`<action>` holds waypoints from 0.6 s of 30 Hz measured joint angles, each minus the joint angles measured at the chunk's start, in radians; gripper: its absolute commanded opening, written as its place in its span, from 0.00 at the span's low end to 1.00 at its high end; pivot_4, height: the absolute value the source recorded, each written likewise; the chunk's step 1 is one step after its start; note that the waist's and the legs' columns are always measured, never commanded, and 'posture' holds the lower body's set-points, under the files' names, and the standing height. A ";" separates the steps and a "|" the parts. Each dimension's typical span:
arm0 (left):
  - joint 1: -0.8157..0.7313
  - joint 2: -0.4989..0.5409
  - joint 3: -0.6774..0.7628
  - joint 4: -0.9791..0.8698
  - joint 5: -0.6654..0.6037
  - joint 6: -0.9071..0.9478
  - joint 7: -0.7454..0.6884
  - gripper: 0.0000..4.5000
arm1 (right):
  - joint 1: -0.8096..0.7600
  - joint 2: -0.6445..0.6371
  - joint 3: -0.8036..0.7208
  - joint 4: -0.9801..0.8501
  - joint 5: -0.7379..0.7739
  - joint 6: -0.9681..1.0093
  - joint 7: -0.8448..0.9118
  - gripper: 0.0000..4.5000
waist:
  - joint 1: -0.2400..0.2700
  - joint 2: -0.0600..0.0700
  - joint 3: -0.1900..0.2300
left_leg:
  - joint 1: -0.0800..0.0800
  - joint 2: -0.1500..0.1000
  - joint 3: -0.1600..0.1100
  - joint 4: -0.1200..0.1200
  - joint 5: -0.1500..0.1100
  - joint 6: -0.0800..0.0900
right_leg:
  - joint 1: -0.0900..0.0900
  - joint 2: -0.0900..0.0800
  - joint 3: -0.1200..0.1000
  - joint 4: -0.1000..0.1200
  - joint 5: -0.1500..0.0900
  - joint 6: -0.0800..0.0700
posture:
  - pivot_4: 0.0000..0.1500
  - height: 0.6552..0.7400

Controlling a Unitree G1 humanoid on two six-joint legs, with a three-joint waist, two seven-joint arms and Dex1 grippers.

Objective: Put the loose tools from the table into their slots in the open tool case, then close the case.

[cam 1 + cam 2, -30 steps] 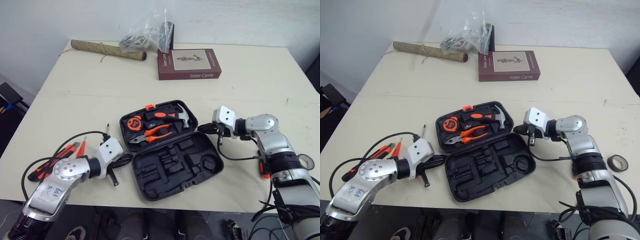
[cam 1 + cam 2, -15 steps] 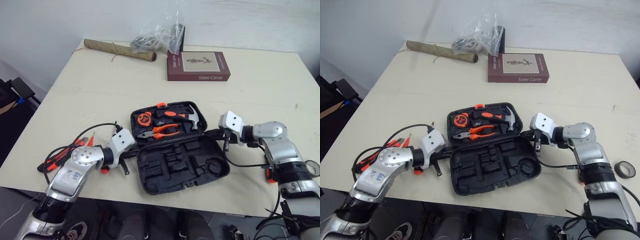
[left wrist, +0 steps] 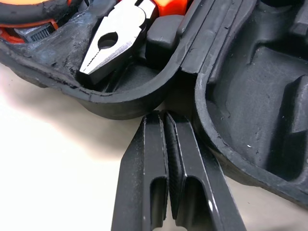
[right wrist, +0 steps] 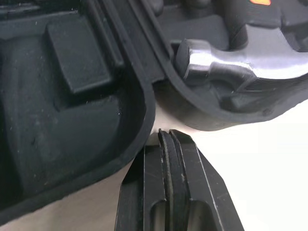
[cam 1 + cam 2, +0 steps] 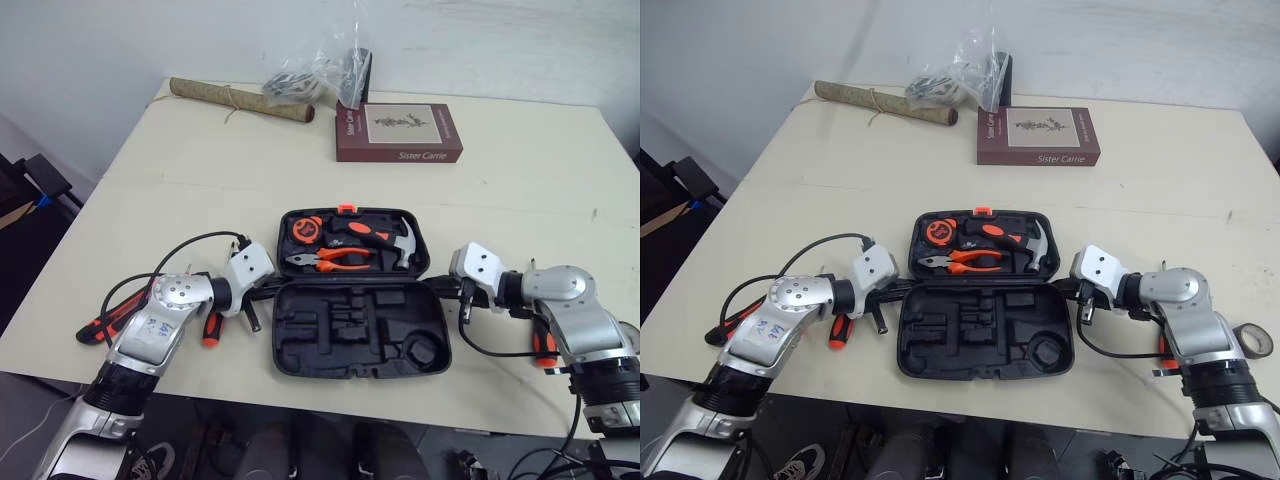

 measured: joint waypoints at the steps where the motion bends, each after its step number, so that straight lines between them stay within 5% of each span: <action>1: -0.009 -0.007 0.001 0.015 0.004 -0.007 0.001 0.02 | 0.006 0.000 -0.003 -0.006 0.003 0.006 -0.003 0.00 | -0.001 0.000 0.000 | 0.000 0.000 0.000 0.000 0.000 0.000 | 0.000 0.000 0.000 0.000 0.000 0.000 | 1.00 1.00; 12: 0.051 0.035 0.089 0.006 -0.007 -0.042 -0.002 0.02 | 0.068 -0.001 -0.046 -0.036 0.053 -0.009 -0.044 0.00 | -0.015 0.000 0.000 | -0.001 0.001 0.001 -0.002 0.000 0.000 | -0.002 0.000 0.000 0.000 0.000 0.000 | 1.00 1.00; 15: 0.157 0.068 0.261 -0.047 -0.099 -0.051 -0.024 0.21 | 0.107 -0.030 -0.160 -0.039 0.130 -0.009 -0.037 0.22 | -0.029 0.000 0.000 | -0.002 0.001 0.000 -0.004 0.000 0.000 | -0.003 0.000 -0.001 -0.002 0.000 0.000 | 1.00 1.00; 18: 0.303 0.114 0.482 -0.139 -0.222 -0.083 -0.091 0.52 | 0.178 -0.081 -0.290 -0.078 0.214 -0.011 -0.010 0.56 | -0.031 0.000 0.001 | -0.002 0.002 0.000 -0.005 0.000 0.000 | -0.002 0.000 -0.001 -0.005 0.000 0.000 | 1.00 1.00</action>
